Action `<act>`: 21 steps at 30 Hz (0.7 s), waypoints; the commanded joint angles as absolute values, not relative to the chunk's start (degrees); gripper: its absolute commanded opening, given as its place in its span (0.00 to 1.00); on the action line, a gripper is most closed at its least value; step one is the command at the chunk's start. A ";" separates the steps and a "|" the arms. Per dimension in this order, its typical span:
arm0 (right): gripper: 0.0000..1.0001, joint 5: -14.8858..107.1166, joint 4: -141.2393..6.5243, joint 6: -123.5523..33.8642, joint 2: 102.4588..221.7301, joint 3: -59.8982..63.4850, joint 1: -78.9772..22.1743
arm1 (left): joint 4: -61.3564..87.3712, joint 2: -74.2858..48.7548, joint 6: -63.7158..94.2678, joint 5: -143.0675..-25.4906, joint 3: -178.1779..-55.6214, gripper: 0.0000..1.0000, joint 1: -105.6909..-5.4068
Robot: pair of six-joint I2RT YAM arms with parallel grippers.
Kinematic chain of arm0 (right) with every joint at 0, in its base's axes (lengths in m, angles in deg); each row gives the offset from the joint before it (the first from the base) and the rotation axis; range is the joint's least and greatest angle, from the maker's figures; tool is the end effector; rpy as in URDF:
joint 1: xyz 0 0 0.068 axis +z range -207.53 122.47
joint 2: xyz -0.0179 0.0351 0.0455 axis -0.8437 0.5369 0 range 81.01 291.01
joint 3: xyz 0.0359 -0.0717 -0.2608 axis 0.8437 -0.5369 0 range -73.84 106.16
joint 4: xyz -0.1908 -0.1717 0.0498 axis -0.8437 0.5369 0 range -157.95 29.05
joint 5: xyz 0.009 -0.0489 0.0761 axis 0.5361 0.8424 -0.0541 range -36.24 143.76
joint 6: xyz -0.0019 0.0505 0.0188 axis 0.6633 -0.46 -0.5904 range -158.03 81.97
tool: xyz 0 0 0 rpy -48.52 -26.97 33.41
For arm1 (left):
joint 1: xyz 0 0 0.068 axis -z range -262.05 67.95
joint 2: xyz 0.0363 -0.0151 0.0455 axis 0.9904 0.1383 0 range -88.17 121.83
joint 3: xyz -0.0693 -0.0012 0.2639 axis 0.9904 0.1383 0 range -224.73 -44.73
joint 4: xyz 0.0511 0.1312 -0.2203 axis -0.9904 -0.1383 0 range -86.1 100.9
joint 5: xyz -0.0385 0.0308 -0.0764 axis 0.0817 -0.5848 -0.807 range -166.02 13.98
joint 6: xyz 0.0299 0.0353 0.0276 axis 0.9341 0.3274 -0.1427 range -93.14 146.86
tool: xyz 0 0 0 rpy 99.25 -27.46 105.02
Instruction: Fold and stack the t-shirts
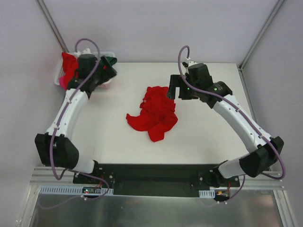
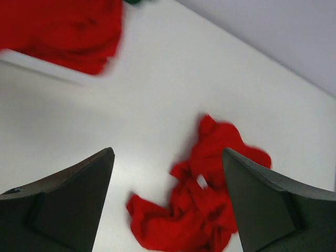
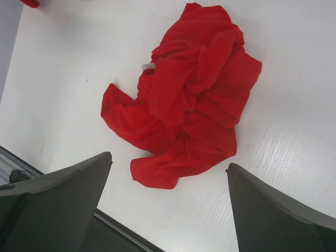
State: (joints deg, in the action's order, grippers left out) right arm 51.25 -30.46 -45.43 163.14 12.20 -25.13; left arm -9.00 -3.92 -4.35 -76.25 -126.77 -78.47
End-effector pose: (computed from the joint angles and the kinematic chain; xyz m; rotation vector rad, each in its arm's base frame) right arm 0.2654 0.1704 0.3910 -0.4991 2.1329 0.4450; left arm 0.3416 -0.0216 0.3854 -0.4698 1.9220 -0.4019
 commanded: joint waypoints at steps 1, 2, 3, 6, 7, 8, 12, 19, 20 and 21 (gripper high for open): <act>0.96 55.86 -29.55 -45.59 162.92 12.56 -25.36 | -7.57 -13.02 -11.62 -76.37 -115.60 0.82 -66.69; 0.96 56.74 -28.94 -45.68 163.10 12.56 -25.45 | -6.25 -13.72 -15.21 -76.80 -110.26 0.80 -65.19; 0.96 56.92 -27.97 -45.59 163.19 12.47 -25.45 | -4.84 -14.86 -16.29 -76.90 -107.77 0.80 -63.61; 0.96 57.98 -28.75 -45.76 162.40 9.75 -25.54 | 0.17 -14.00 -18.49 -77.77 -101.35 0.75 -56.50; 0.96 57.80 -29.71 -45.76 162.40 9.31 -25.54 | 0.27 -12.86 -18.84 -78.04 -100.81 0.74 -55.86; 0.96 57.54 -30.07 -46.55 162.75 8.69 -25.54 | 0.36 -12.33 -19.54 -78.21 -100.20 0.74 -55.33; 0.96 50.27 -30.86 -48.57 164.77 8.51 -25.62 | 1.67 -11.97 -22.10 -79.53 -96.51 0.68 -54.98; 0.96 50.59 -32.80 -49.98 165.04 8.77 -25.62 | 2.55 -14.96 -21.22 -78.04 -93.60 0.68 -54.89; 0.97 50.59 -32.71 -49.98 165.04 8.86 -25.45 | 2.82 -15.13 -21.13 -77.95 -93.51 0.68 -54.89; 0.97 50.77 -32.80 -49.98 164.86 8.78 -25.45 | 3.08 -15.13 -21.13 -77.86 -93.51 0.68 -54.89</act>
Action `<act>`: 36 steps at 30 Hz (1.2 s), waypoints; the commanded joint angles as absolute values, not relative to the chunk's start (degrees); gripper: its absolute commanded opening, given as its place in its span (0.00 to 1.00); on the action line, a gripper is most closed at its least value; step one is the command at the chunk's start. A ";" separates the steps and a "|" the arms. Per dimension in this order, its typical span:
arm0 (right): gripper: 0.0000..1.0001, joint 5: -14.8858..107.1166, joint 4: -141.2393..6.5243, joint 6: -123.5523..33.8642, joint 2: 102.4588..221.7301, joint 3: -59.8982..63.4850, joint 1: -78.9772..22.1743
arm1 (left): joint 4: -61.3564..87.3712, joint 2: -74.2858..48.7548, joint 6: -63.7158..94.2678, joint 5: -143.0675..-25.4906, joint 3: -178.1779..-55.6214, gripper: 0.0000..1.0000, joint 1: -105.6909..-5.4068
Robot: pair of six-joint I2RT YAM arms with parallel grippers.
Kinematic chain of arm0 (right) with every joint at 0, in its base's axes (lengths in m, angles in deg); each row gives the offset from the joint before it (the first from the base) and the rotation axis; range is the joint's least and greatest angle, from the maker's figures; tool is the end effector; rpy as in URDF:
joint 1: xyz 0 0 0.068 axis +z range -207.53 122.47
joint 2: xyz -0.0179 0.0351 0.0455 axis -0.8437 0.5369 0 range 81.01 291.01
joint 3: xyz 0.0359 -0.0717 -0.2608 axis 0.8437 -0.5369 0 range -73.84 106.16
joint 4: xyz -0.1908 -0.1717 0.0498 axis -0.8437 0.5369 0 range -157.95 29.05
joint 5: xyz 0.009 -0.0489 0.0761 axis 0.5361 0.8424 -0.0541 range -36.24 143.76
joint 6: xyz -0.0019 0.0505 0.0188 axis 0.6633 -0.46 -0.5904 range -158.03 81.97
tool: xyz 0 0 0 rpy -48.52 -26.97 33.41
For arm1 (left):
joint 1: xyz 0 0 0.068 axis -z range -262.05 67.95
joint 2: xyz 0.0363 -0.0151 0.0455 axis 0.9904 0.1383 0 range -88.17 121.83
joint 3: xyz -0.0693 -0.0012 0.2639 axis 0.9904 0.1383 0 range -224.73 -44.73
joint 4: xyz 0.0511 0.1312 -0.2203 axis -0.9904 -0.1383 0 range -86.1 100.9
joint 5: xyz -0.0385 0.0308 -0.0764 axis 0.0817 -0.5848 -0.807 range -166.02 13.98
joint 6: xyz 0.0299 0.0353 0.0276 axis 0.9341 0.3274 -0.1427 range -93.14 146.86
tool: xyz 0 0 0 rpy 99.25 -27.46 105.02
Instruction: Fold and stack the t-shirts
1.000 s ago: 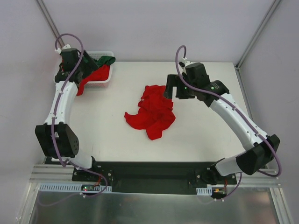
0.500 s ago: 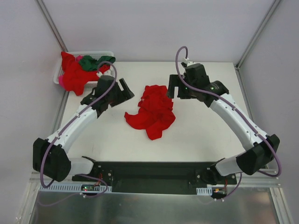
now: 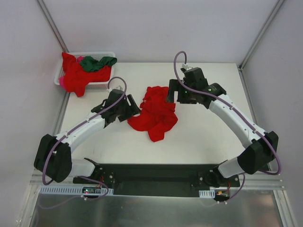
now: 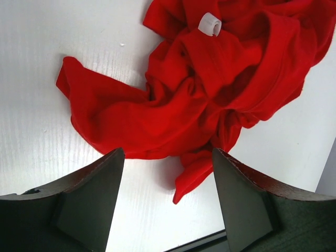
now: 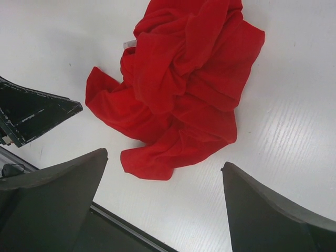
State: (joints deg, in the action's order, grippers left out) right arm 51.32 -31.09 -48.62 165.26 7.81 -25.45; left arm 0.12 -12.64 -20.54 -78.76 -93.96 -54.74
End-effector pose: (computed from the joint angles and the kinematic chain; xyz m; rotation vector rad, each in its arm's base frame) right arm 0.2750 0.1743 0.3554 -0.4509 2.2527 0.4401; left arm 0.2548 -0.1335 0.2483 -0.3788 2.2976 -0.7473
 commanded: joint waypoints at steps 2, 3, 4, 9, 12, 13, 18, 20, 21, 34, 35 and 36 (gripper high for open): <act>0.97 50.86 -33.67 -50.24 164.34 7.73 -25.27 | 3.08 -14.61 -20.96 -77.86 -94.21 0.68 -54.98; 0.97 50.59 -34.55 -50.42 164.25 7.37 -25.19 | 3.08 -14.43 -20.87 -77.60 -94.39 0.68 -54.98; 0.97 50.59 -34.90 -50.60 164.51 7.11 -25.01 | 3.08 -14.34 -20.96 -77.51 -94.56 0.68 -54.98; 0.99 52.60 -36.30 -51.91 166.53 7.81 -22.99 | 2.91 -16.88 -23.59 -74.72 -93.07 0.68 -55.15; 0.99 56.36 -39.46 -52.27 169.07 7.81 -21.41 | 3.17 -17.25 -26.84 -73.47 -90.79 0.69 -55.59; 0.99 56.91 -40.26 -52.27 169.86 8.07 -21.32 | 3.26 -16.37 -27.02 -73.90 -90.70 0.68 -55.51; 0.99 59.73 -42.37 -52.18 175.13 12.72 -21.14 | 3.35 -8.65 -26.23 -74.26 -92.72 0.66 -55.59; 0.97 58.95 -42.12 -52.00 175.76 14.04 -21.14 | 3.43 -8.02 -26.23 -74.61 -93.33 0.66 -55.51; 0.97 58.94 -41.94 -52.00 176.19 14.48 -21.14 | 3.52 -8.19 -26.23 -74.44 -93.42 0.66 -55.59; 0.99 62.63 -41.32 -56.31 175.49 14.05 -18.43 | 3.43 -13.46 -27.02 -75.22 -89.48 0.66 -59.27; 0.99 62.72 -41.41 -56.22 177.15 15.53 -17.81 | 3.35 -15.47 -27.37 -75.66 -88.51 0.66 -61.20; 0.99 62.72 -41.15 -56.22 178.30 16.94 -17.28 | 3.35 -16.62 -27.72 -75.93 -87.37 0.66 -62.44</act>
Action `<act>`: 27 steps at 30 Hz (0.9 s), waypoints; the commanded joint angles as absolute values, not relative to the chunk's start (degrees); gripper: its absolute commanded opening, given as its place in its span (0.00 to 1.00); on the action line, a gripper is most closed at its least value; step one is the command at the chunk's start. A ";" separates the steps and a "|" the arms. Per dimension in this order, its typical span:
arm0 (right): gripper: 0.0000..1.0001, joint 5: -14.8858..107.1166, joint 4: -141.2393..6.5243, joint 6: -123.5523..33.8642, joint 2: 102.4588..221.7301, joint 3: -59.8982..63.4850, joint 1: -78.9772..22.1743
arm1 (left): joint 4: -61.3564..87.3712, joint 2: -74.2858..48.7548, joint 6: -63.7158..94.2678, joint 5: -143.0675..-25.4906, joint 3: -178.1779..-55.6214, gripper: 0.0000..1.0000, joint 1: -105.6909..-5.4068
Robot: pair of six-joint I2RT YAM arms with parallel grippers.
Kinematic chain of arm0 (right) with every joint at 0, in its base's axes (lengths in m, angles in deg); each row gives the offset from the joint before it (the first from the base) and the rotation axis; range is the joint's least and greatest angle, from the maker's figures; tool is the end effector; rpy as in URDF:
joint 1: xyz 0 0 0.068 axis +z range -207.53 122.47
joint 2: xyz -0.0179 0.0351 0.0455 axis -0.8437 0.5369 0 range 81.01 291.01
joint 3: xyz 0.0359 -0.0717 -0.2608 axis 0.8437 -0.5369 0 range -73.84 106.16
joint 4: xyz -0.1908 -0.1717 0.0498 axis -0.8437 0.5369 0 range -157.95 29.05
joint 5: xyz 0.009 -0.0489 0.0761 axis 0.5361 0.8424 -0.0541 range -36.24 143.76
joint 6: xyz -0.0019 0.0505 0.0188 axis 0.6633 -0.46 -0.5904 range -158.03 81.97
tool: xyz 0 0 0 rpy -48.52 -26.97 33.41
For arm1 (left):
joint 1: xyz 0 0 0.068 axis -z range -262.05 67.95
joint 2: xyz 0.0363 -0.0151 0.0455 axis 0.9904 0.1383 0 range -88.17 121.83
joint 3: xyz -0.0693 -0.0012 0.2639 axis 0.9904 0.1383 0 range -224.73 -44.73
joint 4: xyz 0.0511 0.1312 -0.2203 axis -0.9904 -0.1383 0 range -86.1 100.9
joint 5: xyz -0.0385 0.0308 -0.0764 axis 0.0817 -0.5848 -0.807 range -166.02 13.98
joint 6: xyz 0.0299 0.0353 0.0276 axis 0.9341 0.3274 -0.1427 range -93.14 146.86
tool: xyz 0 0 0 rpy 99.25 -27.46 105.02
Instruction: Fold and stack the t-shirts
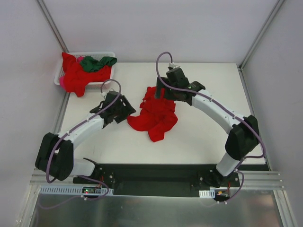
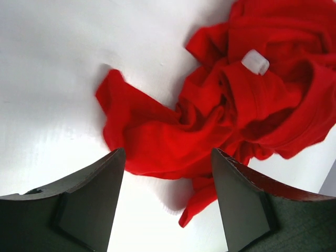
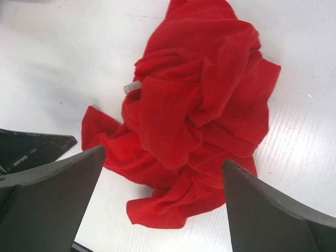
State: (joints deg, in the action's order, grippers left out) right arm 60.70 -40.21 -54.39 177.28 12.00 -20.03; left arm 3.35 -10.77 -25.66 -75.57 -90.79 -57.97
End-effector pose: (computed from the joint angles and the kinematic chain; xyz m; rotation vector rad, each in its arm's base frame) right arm 0.3092 0.2320 0.3230 -0.3486 2.2308 0.3746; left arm 0.2632 -0.1174 0.2262 -0.5809 2.2745 -0.6884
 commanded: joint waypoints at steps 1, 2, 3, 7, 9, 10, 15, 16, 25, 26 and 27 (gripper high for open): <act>0.99 62.63 -40.28 -56.31 179.79 18.69 -16.49 | 3.35 -17.85 -27.90 -77.41 -85.36 0.67 -63.49; 0.99 63.07 -37.83 -56.48 182.59 20.62 -16.14 | 3.35 -20.38 -27.55 -77.95 -84.55 0.67 -64.46; 0.99 63.59 -36.85 -56.49 184.09 24.56 -15.78 | 3.35 -21.80 -27.20 -78.39 -83.59 0.67 -66.65; 0.99 66.93 -34.56 -57.45 189.37 30.21 -14.55 | 3.35 -27.52 -25.18 -80.50 -80.25 0.70 -70.44; 0.99 69.04 -32.54 -57.80 191.65 31.45 -14.20 | 3.26 -29.45 -24.39 -81.81 -80.06 0.70 -71.24; 0.99 70.01 -31.49 -57.80 192.45 32.67 -13.85 | 2.91 -29.90 -23.86 -81.99 -79.98 0.70 -71.67; 0.98 76.43 -22.00 -55.70 195.53 35.32 -12.71 | 1.85 -32.10 -22.98 -82.87 -79.01 0.73 -72.03; 0.97 77.65 -21.29 -54.83 196.06 34.80 -12.27 | 1.68 -32.36 -22.89 -83.22 -78.66 0.73 -72.12; 0.75 77.84 -25.05 -52.89 198.52 32.77 -11.91 | 0.71 -34.21 -22.80 -84.01 -76.55 0.74 -72.20; 0.75 77.84 -25.67 -52.10 198.87 32.77 -11.83 | 0.80 -33.95 -22.80 -84.19 -76.55 0.74 -72.20; 0.75 77.84 -26.20 -51.83 198.96 32.60 -11.83 | 0.71 -33.77 -22.89 -84.37 -76.46 0.74 -72.20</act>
State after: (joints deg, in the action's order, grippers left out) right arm 75.76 -23.86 -54.13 198.40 32.22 -11.99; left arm 1.01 -33.12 -23.62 -83.02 -76.91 -71.68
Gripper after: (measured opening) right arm 0.754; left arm 0.739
